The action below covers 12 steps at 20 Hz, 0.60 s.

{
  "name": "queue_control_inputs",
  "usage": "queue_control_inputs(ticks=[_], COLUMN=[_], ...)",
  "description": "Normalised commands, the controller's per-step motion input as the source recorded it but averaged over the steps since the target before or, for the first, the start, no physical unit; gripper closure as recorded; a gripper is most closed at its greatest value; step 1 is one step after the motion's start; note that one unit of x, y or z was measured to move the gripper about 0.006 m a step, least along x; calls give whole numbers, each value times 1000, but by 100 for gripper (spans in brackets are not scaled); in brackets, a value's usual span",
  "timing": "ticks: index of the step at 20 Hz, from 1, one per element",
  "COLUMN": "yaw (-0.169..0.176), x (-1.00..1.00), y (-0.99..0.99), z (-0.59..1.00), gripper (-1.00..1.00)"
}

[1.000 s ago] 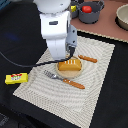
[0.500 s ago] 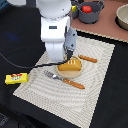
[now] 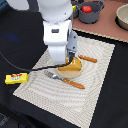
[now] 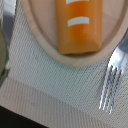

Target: Interact with the objects in diverse but meaningful ways.

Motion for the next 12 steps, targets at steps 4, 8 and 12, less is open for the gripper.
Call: queue_control_inputs(ticks=[4,8,12], yaw=[92,-21,-33], x=[474,664,709], y=[0,0,0], z=[49,91,16], gripper=[-100,-100,-100])
